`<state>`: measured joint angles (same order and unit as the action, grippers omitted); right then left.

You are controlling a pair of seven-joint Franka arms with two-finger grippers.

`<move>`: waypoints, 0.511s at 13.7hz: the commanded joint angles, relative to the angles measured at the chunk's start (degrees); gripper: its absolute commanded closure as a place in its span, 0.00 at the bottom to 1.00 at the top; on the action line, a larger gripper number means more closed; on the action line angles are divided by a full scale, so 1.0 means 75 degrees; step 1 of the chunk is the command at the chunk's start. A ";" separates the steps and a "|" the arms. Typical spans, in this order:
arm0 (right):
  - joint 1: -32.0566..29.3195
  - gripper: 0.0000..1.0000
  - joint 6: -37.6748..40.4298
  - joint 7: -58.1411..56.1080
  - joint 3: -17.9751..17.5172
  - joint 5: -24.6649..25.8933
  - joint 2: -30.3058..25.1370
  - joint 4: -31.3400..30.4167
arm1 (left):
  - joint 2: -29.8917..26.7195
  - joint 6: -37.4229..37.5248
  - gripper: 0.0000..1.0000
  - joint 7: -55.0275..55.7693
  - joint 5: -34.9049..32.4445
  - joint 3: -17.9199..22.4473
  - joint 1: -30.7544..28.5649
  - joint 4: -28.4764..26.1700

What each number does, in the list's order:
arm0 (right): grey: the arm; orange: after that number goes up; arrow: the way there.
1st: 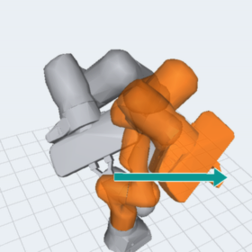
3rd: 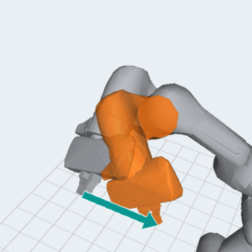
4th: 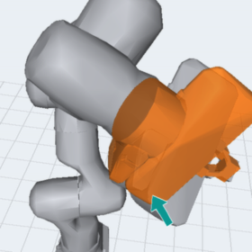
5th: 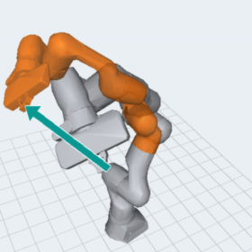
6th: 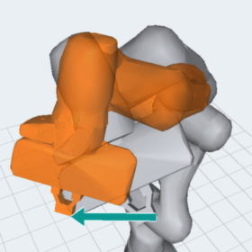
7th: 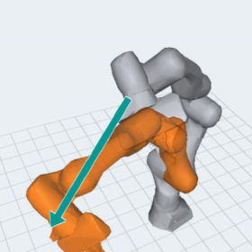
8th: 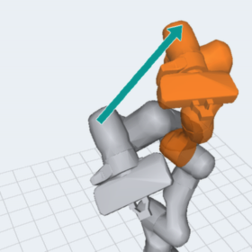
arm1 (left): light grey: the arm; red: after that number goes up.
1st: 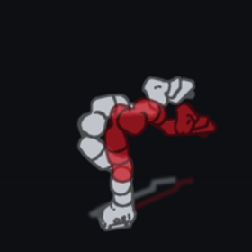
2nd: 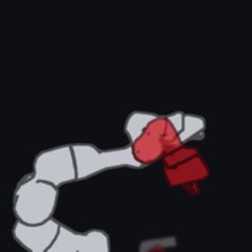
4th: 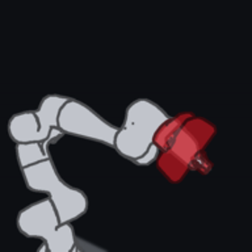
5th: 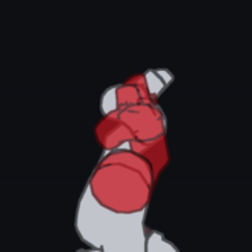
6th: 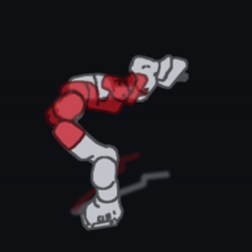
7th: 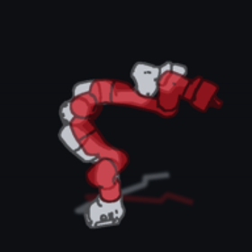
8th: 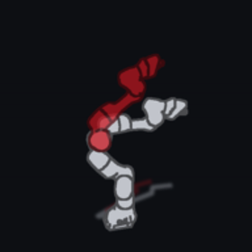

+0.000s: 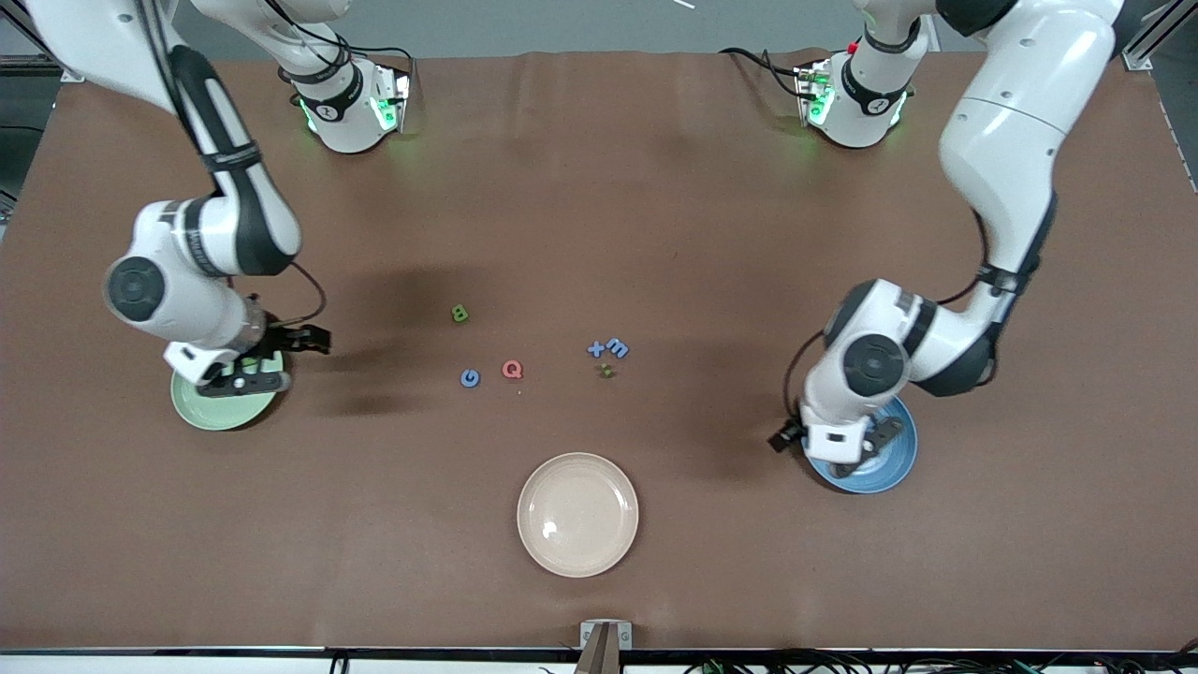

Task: Sort upper and lower case letters into plates
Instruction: 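Move the right gripper to the green B while the left gripper grasps blue letter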

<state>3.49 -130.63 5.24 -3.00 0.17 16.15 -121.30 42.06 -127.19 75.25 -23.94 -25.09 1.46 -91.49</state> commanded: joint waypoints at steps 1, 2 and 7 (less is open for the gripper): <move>0.0773 0.00 -0.0043 0.1569 0.0060 -0.0128 -0.0172 -0.0279 | 0.0087 0.0073 0.00 0.1038 -0.0054 0.0017 0.0880 0.0070; 0.1113 0.00 -0.0067 0.2050 0.0072 -0.0128 -0.0161 -0.0314 | 0.0122 -0.0032 0.00 0.1308 -0.0054 0.0029 0.1197 0.0070; 0.2660 0.00 -0.1084 0.2465 0.0083 -0.0104 -0.0126 -0.0934 | 0.0474 -0.0525 0.02 0.3169 -0.0042 0.0029 0.2347 0.0222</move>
<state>19.23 -134.82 23.25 -3.10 0.16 16.20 -124.89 44.17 -130.61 94.60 -23.94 -25.23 17.13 -91.48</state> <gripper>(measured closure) 0.000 0.009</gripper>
